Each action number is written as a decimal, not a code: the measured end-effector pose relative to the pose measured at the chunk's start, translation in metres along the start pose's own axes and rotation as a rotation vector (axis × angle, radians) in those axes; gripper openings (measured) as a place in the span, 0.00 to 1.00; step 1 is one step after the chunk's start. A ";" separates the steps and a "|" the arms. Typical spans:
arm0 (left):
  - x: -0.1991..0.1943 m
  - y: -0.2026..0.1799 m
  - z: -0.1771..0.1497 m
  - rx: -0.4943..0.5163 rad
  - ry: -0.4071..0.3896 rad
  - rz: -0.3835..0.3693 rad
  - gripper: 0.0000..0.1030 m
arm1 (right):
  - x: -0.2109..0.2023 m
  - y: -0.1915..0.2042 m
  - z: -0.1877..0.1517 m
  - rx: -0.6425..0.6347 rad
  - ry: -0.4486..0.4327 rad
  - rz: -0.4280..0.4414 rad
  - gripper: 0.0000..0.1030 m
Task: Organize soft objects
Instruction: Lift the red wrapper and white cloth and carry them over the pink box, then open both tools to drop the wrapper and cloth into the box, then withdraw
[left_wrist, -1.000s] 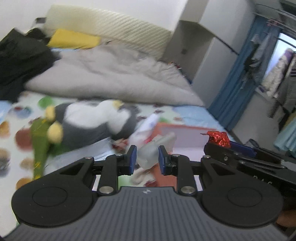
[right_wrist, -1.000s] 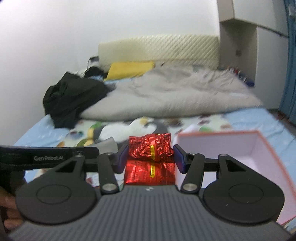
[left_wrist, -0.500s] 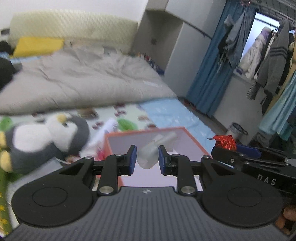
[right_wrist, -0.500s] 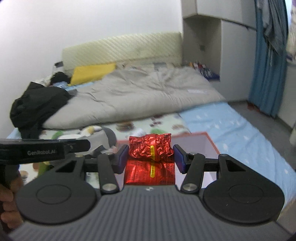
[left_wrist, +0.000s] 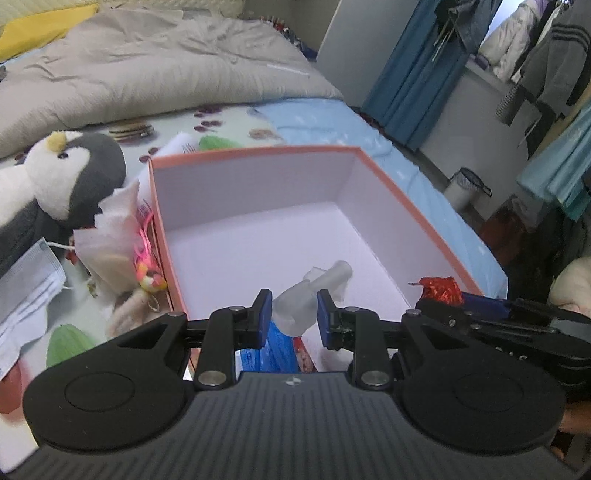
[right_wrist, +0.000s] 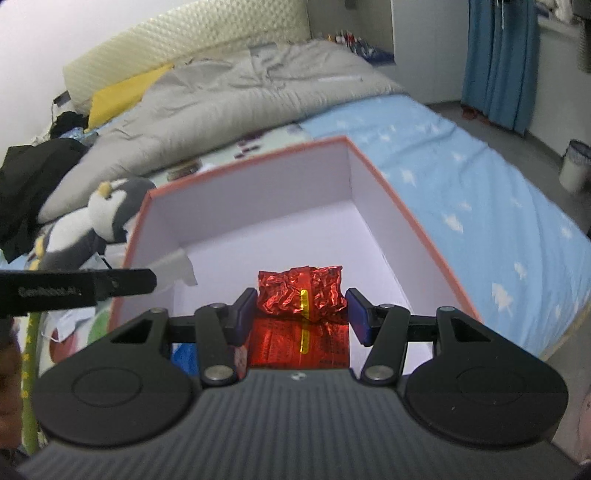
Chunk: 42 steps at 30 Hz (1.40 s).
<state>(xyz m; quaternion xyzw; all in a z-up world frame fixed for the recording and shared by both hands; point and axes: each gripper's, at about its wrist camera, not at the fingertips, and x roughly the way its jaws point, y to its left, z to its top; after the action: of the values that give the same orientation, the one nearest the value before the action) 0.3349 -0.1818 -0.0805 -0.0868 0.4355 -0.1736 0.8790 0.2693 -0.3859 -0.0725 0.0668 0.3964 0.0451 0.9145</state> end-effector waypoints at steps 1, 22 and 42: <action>0.001 0.001 -0.001 -0.002 0.004 0.002 0.30 | 0.002 -0.001 -0.002 0.002 0.005 0.000 0.55; -0.085 0.004 -0.007 0.087 -0.163 0.021 0.44 | -0.058 0.032 0.000 -0.029 -0.176 0.062 0.64; -0.172 0.055 -0.082 0.009 -0.297 0.097 0.44 | -0.101 0.108 -0.042 -0.139 -0.283 0.176 0.64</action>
<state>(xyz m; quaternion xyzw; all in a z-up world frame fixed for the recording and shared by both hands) 0.1858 -0.0652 -0.0200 -0.0862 0.3037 -0.1181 0.9415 0.1664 -0.2891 -0.0113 0.0434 0.2522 0.1426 0.9561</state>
